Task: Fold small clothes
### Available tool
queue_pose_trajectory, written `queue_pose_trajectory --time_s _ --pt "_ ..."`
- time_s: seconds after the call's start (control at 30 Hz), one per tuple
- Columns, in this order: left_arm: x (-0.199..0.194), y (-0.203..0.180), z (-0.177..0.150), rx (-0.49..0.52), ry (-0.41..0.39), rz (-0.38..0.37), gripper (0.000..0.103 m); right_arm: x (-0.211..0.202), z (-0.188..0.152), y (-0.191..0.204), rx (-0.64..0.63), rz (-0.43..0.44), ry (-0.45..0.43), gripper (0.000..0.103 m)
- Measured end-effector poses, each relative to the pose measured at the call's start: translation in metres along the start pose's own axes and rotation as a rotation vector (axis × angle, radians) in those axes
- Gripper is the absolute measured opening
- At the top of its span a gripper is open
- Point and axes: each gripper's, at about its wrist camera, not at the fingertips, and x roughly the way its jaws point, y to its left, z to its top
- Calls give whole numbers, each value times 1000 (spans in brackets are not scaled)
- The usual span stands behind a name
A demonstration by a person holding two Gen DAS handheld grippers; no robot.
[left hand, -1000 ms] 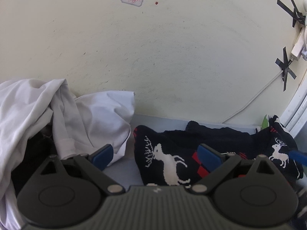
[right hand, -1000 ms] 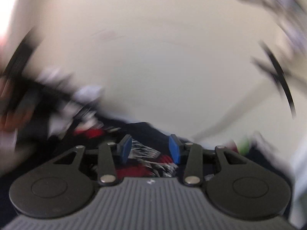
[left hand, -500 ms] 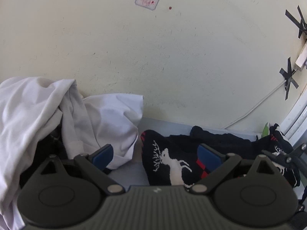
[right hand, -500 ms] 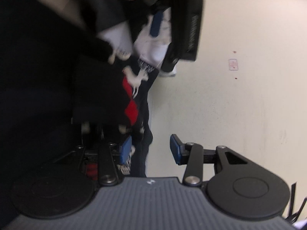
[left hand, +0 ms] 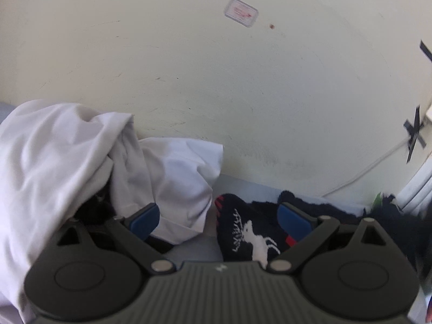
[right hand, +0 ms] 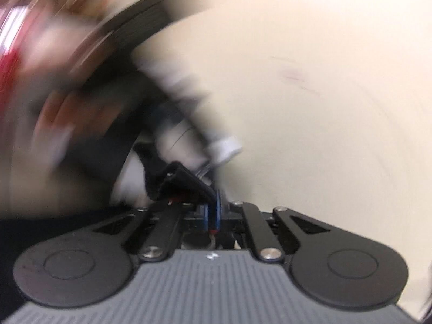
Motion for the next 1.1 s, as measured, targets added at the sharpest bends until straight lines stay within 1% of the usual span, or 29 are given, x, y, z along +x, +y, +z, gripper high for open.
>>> queue_pose_trajectory --time_s 0.07,0.1,0.17,0.2,0.23,0.27,0.3,0.33,0.37,0.43,0.47,0.5,0.53,0.57,0.63,0.67,0.7,0.8,0.87,0.9,0.93,1.0,1.03,1.1 --pt "-1 2 1 -13 0 -6 98 -1 15 -43 351 -61 -33 8" --pt "-1 3 1 -14 0 -5 98 -1 18 -60 497 -87 -37 8" --pt "-1 2 1 -12 -1 -3 98 1 13 -87 804 -97 -56 8" --pt "-1 2 1 -11 0 -2 98 4 3 -97 990 -72 -63 8" --pt "-1 1 1 -9 0 -1 98 9 -7 -100 1129 -36 -54 8" --pt "-1 1 1 -9 0 0 98 18 -19 -98 1270 19 -27 8" --pt "-1 1 0 -8 2 0 98 27 -30 -90 1366 71 -3 8" --pt "-1 1 0 -9 3 -1 98 35 -37 -81 1423 111 16 8" --pt "-1 1 0 -9 4 -3 98 43 -43 -67 1449 137 41 9" --pt "0 1 0 -7 7 -6 98 54 -51 -43 1436 169 69 9" --pt "0 1 -1 -4 9 -7 98 59 -56 -33 1427 189 80 12" --pt "1 0 -1 1 12 -5 98 62 -60 -24 1416 224 92 13" --pt "1 -1 -2 6 15 -3 98 63 -67 -17 1395 270 110 16" --pt "2 -2 -3 11 18 -1 98 63 -69 -9 1364 321 129 27" --pt "4 -3 -3 16 25 -1 98 43 -72 -10 1280 426 131 41" --pt "5 -4 -4 21 29 -2 98 35 -72 -12 1228 458 117 41" --pt "6 -5 -5 25 33 -4 98 23 -71 -16 1172 442 95 41" --pt "6 -8 -6 46 45 -14 98 -8 -71 -39 1071 247 12 41" --pt "5 -9 -7 52 39 -5 98 -21 -74 -54 1057 124 7 41" --pt "4 -8 -6 49 35 -3 98 -30 -74 -59 1043 77 14 41" --pt "3 -6 -5 44 31 -4 98 -36 -73 -61 1022 54 18 41" --pt "-1 -2 -2 29 20 -6 98 -25 -60 -55 949 35 32 41" --pt "-2 0 -1 21 16 -9 98 -20 -54 -50 915 38 41 41" --pt "-6 4 2 6 5 -13 97 -7 -40 -36 856 85 54 41"
